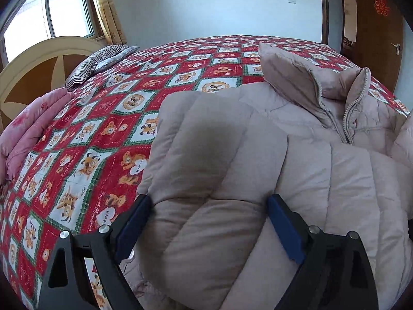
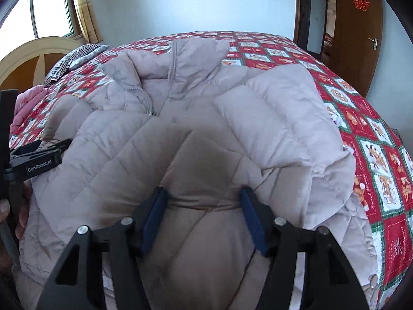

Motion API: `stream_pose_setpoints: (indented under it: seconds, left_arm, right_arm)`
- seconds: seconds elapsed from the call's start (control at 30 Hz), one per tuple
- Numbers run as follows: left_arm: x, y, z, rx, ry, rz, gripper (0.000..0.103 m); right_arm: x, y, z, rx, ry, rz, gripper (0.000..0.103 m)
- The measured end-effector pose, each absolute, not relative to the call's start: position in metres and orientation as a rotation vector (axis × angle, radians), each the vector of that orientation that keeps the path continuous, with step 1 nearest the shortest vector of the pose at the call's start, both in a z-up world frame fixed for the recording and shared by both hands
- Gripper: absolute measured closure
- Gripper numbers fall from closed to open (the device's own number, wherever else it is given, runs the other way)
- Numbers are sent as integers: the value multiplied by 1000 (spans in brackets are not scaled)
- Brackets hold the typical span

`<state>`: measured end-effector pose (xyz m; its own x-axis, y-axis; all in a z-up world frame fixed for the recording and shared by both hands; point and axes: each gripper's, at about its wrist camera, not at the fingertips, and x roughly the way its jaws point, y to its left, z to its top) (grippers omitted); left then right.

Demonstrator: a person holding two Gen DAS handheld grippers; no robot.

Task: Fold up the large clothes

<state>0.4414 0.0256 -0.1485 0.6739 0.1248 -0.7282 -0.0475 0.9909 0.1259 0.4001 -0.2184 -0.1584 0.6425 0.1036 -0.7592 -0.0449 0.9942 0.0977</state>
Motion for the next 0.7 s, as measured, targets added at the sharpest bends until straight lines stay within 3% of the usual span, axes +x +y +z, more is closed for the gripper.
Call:
stream_pose_setpoints:
  seconds: [0.3, 0.7]
  left_arm:
    - [447, 32, -161, 58, 859, 101, 2]
    - [446, 32, -163, 49, 848, 105, 1]
  right_arm:
    - [400, -216, -168, 46, 867, 71, 40]
    - [398, -211, -170, 37, 843, 50, 39]
